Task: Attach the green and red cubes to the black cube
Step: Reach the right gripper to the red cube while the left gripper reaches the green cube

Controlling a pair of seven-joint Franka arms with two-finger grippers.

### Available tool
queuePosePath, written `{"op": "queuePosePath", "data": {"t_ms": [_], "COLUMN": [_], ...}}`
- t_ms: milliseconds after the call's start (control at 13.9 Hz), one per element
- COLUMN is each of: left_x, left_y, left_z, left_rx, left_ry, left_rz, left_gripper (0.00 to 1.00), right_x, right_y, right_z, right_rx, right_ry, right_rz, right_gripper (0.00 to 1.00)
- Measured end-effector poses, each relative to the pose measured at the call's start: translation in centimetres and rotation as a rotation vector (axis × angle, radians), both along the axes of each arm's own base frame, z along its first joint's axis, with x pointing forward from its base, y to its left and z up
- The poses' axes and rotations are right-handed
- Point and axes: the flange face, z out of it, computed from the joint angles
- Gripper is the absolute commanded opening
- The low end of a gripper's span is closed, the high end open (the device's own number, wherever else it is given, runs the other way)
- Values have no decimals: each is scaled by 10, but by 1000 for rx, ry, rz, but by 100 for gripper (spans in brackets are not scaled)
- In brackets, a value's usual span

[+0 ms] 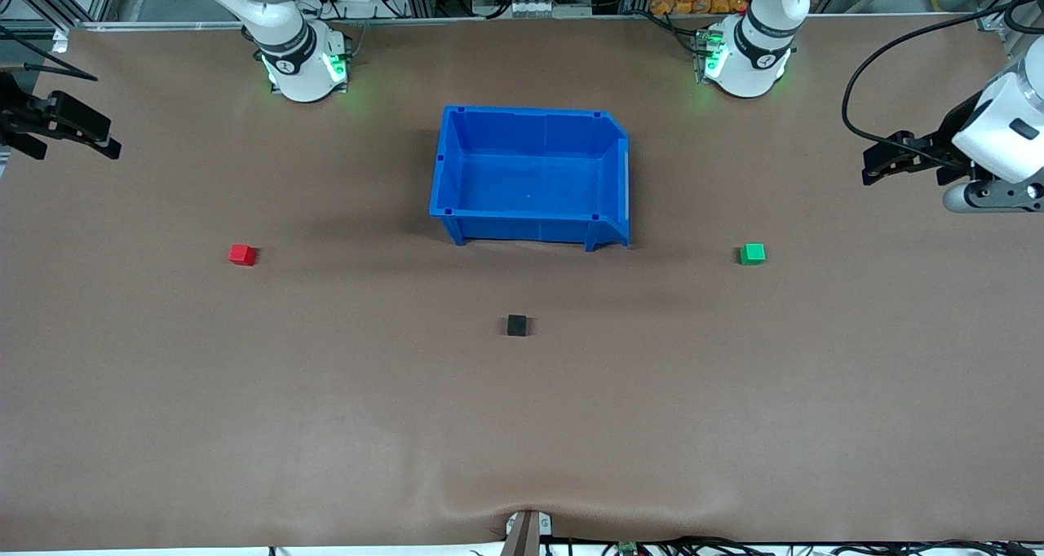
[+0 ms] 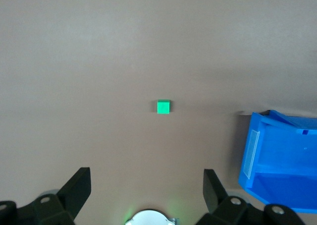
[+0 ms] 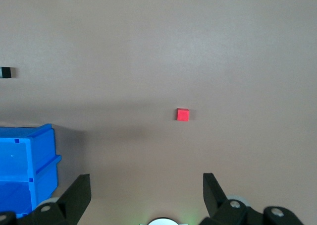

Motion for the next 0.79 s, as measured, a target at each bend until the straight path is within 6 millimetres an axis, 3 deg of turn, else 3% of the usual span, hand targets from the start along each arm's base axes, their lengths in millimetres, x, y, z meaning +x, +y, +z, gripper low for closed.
{"op": "queuePosePath", "data": {"t_ms": [359, 646, 789], "left_x": [9, 19, 21], "left_y": [-3, -11, -17], "left_z": [-31, -86, -112], "left_rx": [5, 4, 0], "left_ry": [60, 79, 63], "left_rz": [14, -2, -14], "left_gripper": [100, 100, 100], "right_x": [7, 31, 46], "right_y": [-7, -30, -38], "right_z": [-13, -55, -87], "right_rx": [0, 1, 2], "right_ry": [29, 96, 145], "right_rz": [-12, -54, -67], "right_gripper": [100, 100, 100]}}
